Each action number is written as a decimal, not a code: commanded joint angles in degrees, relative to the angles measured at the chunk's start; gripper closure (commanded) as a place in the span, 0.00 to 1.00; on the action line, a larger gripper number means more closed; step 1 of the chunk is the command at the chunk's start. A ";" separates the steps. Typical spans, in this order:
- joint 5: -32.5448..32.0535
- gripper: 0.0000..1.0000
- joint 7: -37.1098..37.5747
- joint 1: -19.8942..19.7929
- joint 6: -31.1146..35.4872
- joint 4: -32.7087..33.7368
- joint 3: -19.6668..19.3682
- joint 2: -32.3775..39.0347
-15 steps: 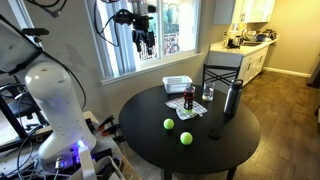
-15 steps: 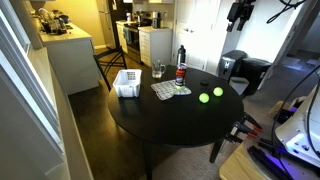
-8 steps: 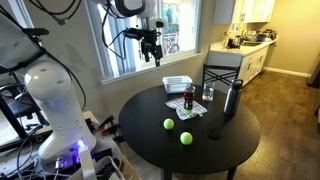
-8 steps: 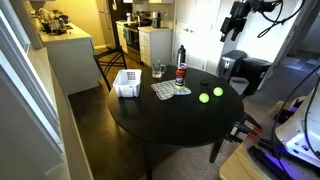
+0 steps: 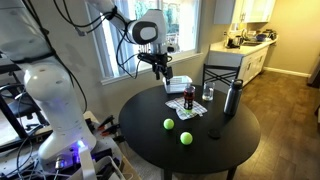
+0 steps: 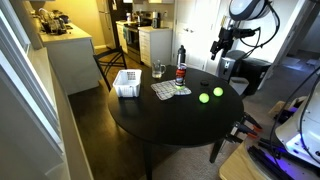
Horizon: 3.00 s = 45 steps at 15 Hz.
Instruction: Pick up the tennis ball on the left and put it in the cylindrical tennis ball container
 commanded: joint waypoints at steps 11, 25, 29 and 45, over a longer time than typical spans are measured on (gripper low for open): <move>-19.57 0.00 11.88 1.94 4.46 4.23 -0.13 19.12; -18.34 0.00 11.44 1.97 6.55 4.80 -0.79 21.73; -20.31 0.00 13.16 2.24 13.57 7.87 -2.59 29.67; -16.03 0.00 10.45 11.66 29.33 15.90 -8.15 49.54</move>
